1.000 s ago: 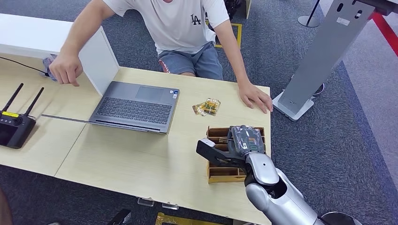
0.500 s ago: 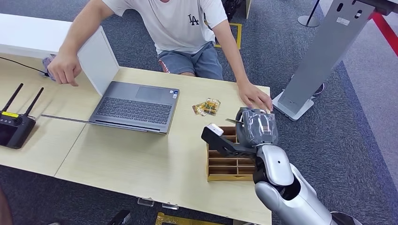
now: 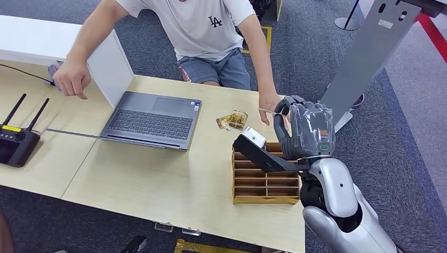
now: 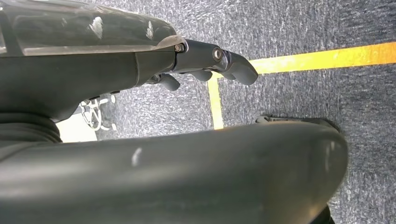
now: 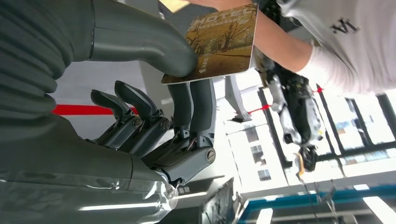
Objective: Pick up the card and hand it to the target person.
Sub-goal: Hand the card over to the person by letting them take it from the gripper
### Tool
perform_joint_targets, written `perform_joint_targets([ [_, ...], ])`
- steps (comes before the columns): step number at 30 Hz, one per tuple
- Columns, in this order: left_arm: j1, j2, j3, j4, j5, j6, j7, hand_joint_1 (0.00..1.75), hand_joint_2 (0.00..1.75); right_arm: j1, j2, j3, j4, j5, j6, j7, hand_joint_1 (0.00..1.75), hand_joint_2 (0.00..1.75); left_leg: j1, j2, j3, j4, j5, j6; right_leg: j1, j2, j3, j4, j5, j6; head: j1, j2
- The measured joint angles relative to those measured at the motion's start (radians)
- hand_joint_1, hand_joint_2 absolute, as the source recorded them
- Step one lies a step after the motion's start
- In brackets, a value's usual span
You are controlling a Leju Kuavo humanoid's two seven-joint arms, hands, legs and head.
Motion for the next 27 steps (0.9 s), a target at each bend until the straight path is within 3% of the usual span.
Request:
perform_joint_targets([
  [9,-0.001,-0.001,0.0,0.0,-0.009,-0.006,-0.003,0.0,0.0,0.009,0.008,-0.001,0.053,0.045,-0.18,-0.14,1.75,1.75,0.0,0.0,0.0,0.0,0.0,0.0,0.0,0.0,0.0,0.0,0.0,0.0,0.0,0.0],
  [15,-0.001,-0.003,0.0,0.0,-0.008,-0.006,-0.002,0.0,0.0,0.014,0.023,-0.001,0.104,0.046,-0.202,-0.156,1.75,1.75,0.0,0.0,0.0,0.0,0.0,0.0,0.0,0.0,0.0,0.0,0.0,0.0,0.0,0.0],
  [18,-0.001,-0.004,0.0,0.0,-0.006,-0.006,0.003,0.0,1.31,0.016,0.028,-0.001,0.123,0.042,-0.202,-0.156,1.6,1.75,0.0,0.0,0.0,0.0,0.0,0.0,0.0,0.0,0.0,0.0,0.0,0.0,0.0,0.0],
  [19,-0.001,-0.005,0.0,0.0,-0.005,-0.006,0.004,0.0,1.31,0.016,0.029,-0.001,0.127,0.04,-0.202,-0.156,1.53,1.75,0.0,0.0,0.0,0.0,0.0,0.0,0.0,0.0,0.0,0.0,0.0,0.0,0.0,0.0],
  [21,-0.001,-0.005,0.0,0.0,-0.005,-0.006,0.004,0.0,0.44,0.016,0.032,-0.001,0.137,0.035,-0.201,-0.156,1.35,1.75,0.0,0.0,0.0,0.0,0.0,0.0,0.0,0.0,0.0,0.0,0.0,0.0,0.0,0.0],
  [22,-0.001,-0.005,0.0,0.0,-0.005,-0.005,0.004,0.0,0.0,0.016,0.033,-0.001,0.141,0.031,-0.201,-0.155,1.04,1.75,0.0,0.0,-0.001,0.0,0.0,0.0,0.0,0.0,0.0,0.0,0.0,0.0,0.0,0.0],
  [24,-0.001,-0.005,0.0,0.0,-0.004,-0.002,0.002,0.0,0.0,0.016,0.035,-0.001,0.147,0.025,-0.197,-0.154,0.34,1.75,0.0,0.0,-0.001,0.0,0.0,0.0,0.0,0.0,0.0,0.0,0.0,0.0,0.0,0.0],
  [25,-0.001,-0.005,0.0,0.0,-0.003,0.0,0.002,0.0,0.0,0.016,0.035,-0.001,0.15,0.019,-0.194,-0.152,0.09,1.75,0.0,0.0,-0.001,0.0,0.0,0.0,0.0,0.0,0.0,0.0,0.0,0.0,0.0,0.0],
  [27,-0.001,-0.005,0.0,0.0,0.001,0.002,0.003,0.0,0.0,0.016,0.037,-0.001,0.155,0.003,-0.186,-0.15,0.0,1.75,0.0,0.0,-0.001,0.0,0.0,0.0,0.0,0.0,0.0,0.0,0.0,0.0,0.0,0.0],
])
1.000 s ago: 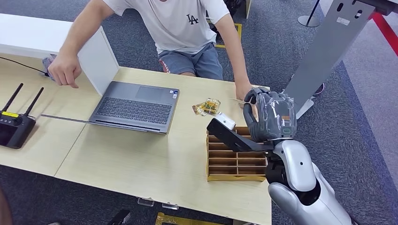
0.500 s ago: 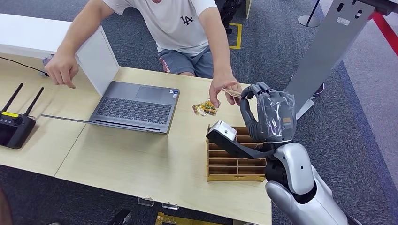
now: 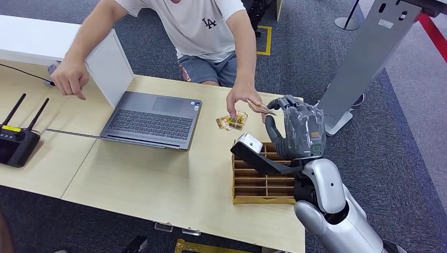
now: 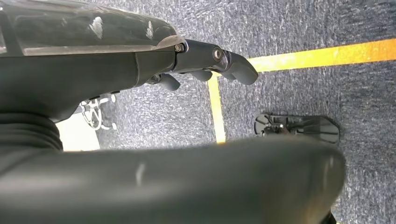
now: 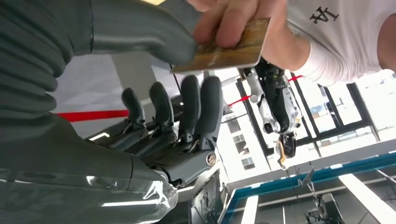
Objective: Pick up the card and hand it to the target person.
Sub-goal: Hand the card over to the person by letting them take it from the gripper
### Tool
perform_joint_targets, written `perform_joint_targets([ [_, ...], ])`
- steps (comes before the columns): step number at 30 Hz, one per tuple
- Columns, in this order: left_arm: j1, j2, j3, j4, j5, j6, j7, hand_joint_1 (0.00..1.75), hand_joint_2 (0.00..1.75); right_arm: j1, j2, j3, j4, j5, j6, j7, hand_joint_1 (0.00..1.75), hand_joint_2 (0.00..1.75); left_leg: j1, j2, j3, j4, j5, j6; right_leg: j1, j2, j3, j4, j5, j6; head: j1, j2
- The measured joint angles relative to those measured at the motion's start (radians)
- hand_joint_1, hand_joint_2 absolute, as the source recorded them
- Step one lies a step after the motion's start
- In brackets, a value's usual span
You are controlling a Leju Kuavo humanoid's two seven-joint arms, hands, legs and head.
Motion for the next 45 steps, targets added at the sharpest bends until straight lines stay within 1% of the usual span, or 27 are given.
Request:
perform_joint_targets([
  [3,0.0,0.0,0.0,0.0,0.005,0.002,0.001,0.0,0.0,0.004,0.001,0.0,0.008,-0.075,0.012,-0.008,0.0,1.75,0.0,0.0,0.0,0.0,0.0,0.0,0.0,0.0,0.0,0.0,0.0,0.0,0.0,0.0],
  [7,0.001,0.0,0.0,0.0,0.013,0.003,0.003,0.0,0.0,0.045,-0.002,-0.015,0.014,-0.286,0.014,-0.046,0.0,1.75,0.0,0.0,0.0,0.0,0.0,0.0,0.0,0.0,0.0,0.0,0.0,0.0,0.0,0.0],
  [11,0.001,0.0,0.0,0.0,0.019,0.003,0.011,0.0,0.0,0.094,-0.012,-0.045,0.017,-0.441,0.006,-0.091,0.0,1.75,0.0,0.0,0.0,0.0,0.0,0.0,0.0,0.0,0.0,0.0,0.0,0.0,0.0,0.0],
  [18,0.004,0.0,0.0,0.0,0.022,0.004,0.018,0.0,0.0,0.247,-0.06,-0.143,0.001,-0.771,0.003,-0.189,0.0,1.75,0.0,0.0,0.0,0.0,0.0,0.0,0.0,0.0,-0.001,-0.001,0.0,0.0,0.0,0.0],
  [24,0.006,0.002,0.0,0.0,0.021,0.003,0.015,0.0,0.0,0.387,-0.108,-0.236,-0.044,-0.989,0.019,-0.286,0.0,1.75,0.0,0.0,0.0,0.0,0.0,0.0,0.0,0.0,-0.001,-0.001,0.0,0.0,0.0,0.0],
  [28,0.006,0.003,0.0,0.0,0.021,0.004,0.016,0.0,0.0,0.469,-0.13,-0.291,-0.069,-1.063,0.023,-0.317,0.0,1.75,0.0,0.0,0.0,0.0,0.0,0.0,0.0,0.0,-0.001,-0.001,0.0,0.0,0.0,0.0],
  [32,0.006,0.004,0.0,0.0,0.021,0.003,0.018,0.0,0.0,0.519,-0.143,-0.327,-0.09,-1.111,0.035,-0.33,0.0,1.75,0.0,0.0,0.0,0.0,0.0,0.0,0.0,0.0,-0.001,-0.001,0.0,0.0,0.0,0.0],
  [39,0.005,0.005,0.0,0.0,0.014,0.004,0.017,0.0,0.0,0.562,-0.156,-0.371,-0.111,-1.237,0.104,-0.353,0.0,1.75,0.0,0.0,0.0,0.0,0.0,0.0,0.0,0.0,-0.001,-0.001,0.0,0.0,0.0,0.0],
  [45,0.005,0.005,0.0,0.0,0.011,0.004,0.02,0.0,0.0,0.584,-0.162,-0.393,-0.111,-1.267,0.122,-0.369,0.0,1.75,0.0,0.0,0.0,0.0,0.0,0.0,0.0,0.0,-0.001,-0.001,0.0,0.0,0.0,0.0],
])
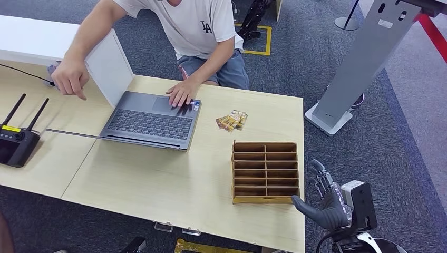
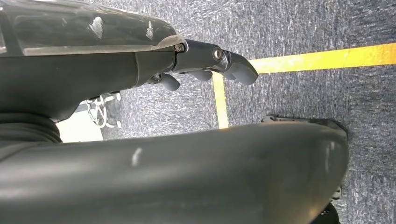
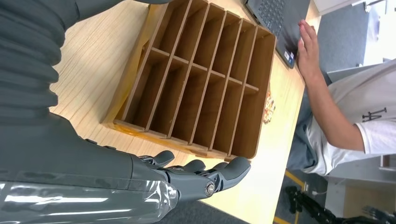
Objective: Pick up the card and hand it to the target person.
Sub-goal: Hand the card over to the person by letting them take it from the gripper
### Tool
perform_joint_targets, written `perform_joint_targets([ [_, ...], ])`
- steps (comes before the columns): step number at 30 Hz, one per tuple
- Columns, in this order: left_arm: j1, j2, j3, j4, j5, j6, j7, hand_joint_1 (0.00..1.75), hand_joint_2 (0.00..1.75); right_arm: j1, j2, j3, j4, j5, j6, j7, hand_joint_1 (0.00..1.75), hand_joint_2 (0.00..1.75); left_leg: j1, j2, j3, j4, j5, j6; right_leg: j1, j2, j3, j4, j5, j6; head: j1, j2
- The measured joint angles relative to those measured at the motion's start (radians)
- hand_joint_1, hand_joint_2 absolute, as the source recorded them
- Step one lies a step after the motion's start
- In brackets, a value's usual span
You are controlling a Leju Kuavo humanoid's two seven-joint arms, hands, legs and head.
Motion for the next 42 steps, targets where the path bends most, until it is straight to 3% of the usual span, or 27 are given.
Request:
perform_joint_targets([
  [42,-0.003,-0.001,0.0,0.0,-0.01,0.0,0.013,0.0,0.0,0.041,-0.008,-0.006,-0.027,0.014,0.028,0.011,0.0,1.75,0.0,0.0,0.0,0.0,0.0,0.0,0.0,0.0,0.0,0.0,0.0,0.0,0.0,0.0],
])
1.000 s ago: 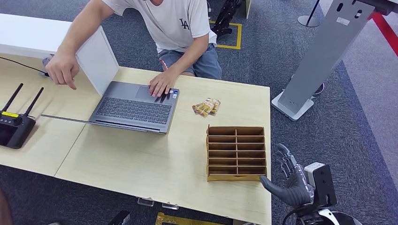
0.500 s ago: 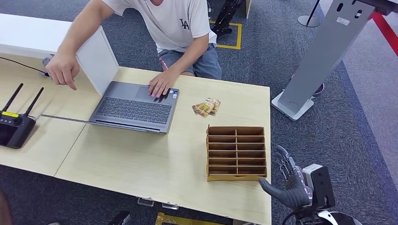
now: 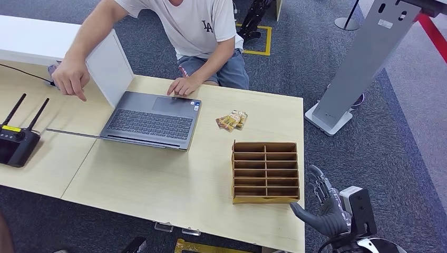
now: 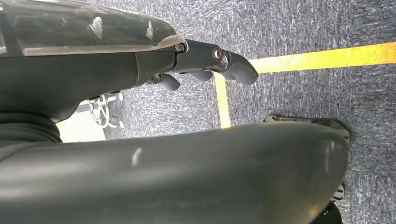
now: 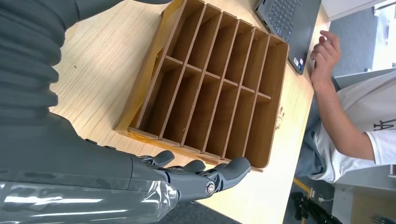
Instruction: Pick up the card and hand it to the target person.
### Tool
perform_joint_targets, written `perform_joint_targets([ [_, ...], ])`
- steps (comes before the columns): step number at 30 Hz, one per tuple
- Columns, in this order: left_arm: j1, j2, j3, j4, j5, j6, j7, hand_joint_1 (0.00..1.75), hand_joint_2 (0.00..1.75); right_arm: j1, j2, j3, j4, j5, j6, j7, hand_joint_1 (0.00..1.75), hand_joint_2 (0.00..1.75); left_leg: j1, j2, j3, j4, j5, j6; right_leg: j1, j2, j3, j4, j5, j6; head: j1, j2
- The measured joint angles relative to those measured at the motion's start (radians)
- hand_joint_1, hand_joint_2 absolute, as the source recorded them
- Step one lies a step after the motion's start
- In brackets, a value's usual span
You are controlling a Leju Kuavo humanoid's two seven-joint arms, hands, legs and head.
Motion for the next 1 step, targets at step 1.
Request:
perform_joint_targets([
  [1,0.0,0.0,0.0,0.0,0.0,0.0,0.0,0.0,0.0,0.001,-0.001,0.0,-0.001,-0.001,0.0,0.0,0.0,1.75,0.0,0.0,0.0,0.0,0.0,0.0,0.0,0.0,0.0,0.0,0.0,0.0,0.0,0.0],
])
